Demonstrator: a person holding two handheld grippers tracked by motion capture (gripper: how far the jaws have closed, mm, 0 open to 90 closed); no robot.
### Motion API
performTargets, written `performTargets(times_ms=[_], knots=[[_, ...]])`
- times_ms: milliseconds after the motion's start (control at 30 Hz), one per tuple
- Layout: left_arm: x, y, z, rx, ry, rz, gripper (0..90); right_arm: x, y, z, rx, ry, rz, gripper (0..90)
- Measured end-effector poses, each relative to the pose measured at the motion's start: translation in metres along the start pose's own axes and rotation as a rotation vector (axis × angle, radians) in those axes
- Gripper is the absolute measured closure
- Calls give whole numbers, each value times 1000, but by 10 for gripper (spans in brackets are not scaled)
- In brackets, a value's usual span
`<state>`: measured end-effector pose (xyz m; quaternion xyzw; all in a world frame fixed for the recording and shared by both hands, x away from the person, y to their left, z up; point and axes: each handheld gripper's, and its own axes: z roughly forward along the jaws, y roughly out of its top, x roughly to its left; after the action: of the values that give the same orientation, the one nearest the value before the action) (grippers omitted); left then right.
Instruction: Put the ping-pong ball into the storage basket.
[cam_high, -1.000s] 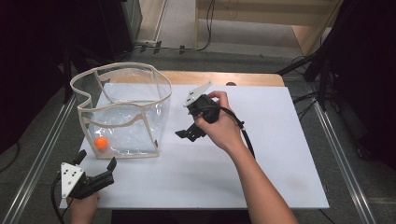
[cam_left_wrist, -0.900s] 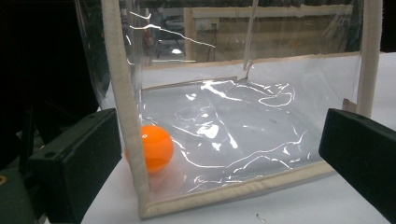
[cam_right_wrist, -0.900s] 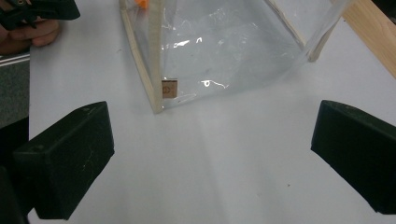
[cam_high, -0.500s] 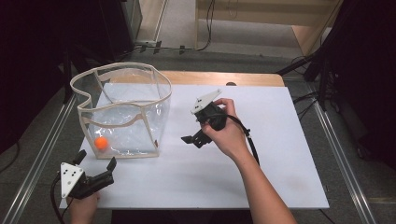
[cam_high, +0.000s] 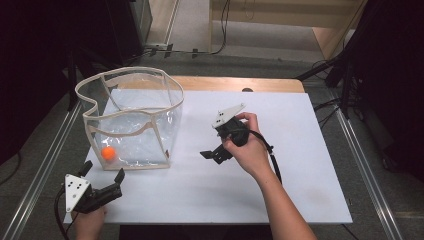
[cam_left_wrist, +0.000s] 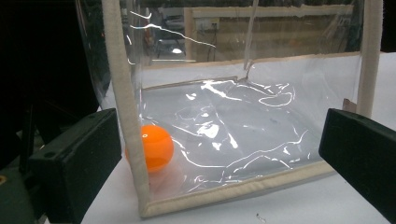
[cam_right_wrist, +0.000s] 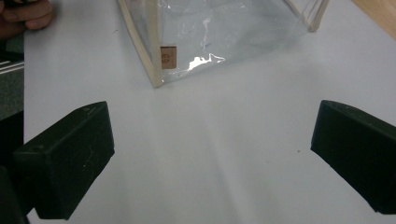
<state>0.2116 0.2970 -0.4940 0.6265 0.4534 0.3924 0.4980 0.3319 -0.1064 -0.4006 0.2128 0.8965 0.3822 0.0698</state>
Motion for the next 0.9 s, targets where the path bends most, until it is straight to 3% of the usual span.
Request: performTargets(times_ms=[900], knots=[[-1, 0, 0, 6, 2, 14, 0, -2, -53, -20, -59, -31, 98, 0]])
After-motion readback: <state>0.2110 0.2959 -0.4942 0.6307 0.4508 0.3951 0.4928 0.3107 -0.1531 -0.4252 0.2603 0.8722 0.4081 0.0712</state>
